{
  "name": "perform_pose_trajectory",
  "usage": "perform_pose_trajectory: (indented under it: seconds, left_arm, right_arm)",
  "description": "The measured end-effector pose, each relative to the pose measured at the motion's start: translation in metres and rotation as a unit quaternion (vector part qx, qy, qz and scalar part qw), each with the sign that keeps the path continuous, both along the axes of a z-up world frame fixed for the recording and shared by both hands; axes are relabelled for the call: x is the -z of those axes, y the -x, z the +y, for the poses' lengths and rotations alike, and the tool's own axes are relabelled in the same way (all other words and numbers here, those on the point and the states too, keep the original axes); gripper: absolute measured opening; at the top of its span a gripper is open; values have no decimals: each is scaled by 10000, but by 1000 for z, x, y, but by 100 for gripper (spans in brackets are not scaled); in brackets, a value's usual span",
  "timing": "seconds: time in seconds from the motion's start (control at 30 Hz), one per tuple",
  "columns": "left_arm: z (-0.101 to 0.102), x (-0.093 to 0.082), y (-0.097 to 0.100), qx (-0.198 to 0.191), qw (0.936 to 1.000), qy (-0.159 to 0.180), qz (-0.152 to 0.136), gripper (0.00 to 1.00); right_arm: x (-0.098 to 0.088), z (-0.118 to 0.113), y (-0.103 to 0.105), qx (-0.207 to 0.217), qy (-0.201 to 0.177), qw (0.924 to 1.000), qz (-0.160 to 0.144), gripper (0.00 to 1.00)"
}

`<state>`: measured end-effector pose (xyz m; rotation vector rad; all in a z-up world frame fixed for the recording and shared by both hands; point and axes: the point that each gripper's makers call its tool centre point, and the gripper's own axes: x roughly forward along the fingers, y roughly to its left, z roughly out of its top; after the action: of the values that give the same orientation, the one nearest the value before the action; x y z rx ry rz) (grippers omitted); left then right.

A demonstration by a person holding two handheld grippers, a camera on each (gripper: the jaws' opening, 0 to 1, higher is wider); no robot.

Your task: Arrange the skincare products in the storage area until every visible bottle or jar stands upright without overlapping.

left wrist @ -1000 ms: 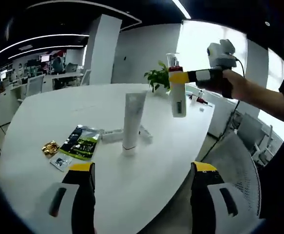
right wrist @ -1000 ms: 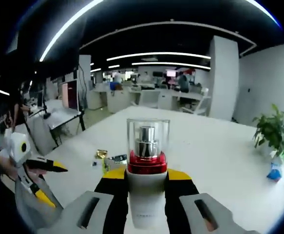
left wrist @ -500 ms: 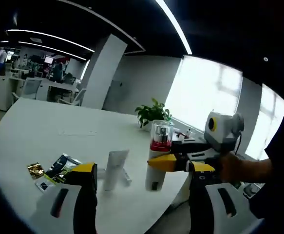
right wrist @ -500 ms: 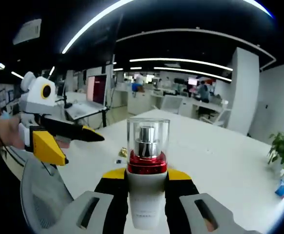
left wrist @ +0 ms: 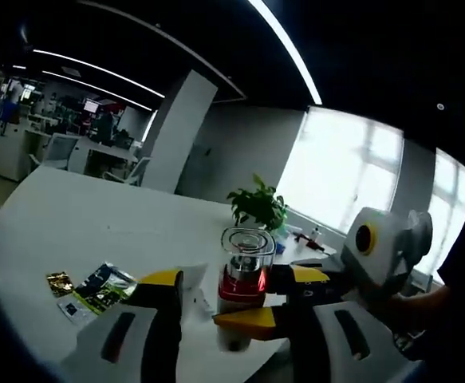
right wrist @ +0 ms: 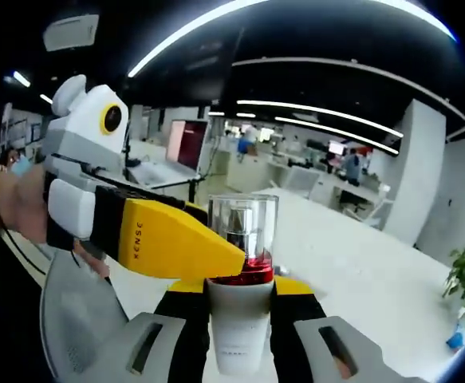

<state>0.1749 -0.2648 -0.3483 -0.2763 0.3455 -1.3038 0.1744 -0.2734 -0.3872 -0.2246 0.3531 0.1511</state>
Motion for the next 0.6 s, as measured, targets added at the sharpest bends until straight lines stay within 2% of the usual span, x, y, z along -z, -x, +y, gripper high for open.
perform_pose_trajectory:
  seconds: [0.13, 0.33, 0.43, 0.53, 0.6]
  left_arm:
    - [-2, 9, 5, 78, 9997, -224, -2, 45]
    - [-7, 6, 7, 137, 9998, -165, -19, 43]
    - [-6, 4, 6, 135, 9998, -165, -58, 38]
    - [-4, 3, 3, 103, 9998, -146, -124, 30]
    - [-3, 2, 4, 158, 9997, -115, -118, 29]
  right_arm:
    - [-2, 0, 0, -20, 137, 9999, -45, 20]
    - [-6, 7, 0, -115, 270, 9996, -61, 20]
    - [-8, 8, 0, -151, 317, 9994, -79, 20]
    - [-11, 11, -2, -256, 595, 9979, -88, 20]
    - [-12, 12, -2, -257, 672, 9974, -106, 20]
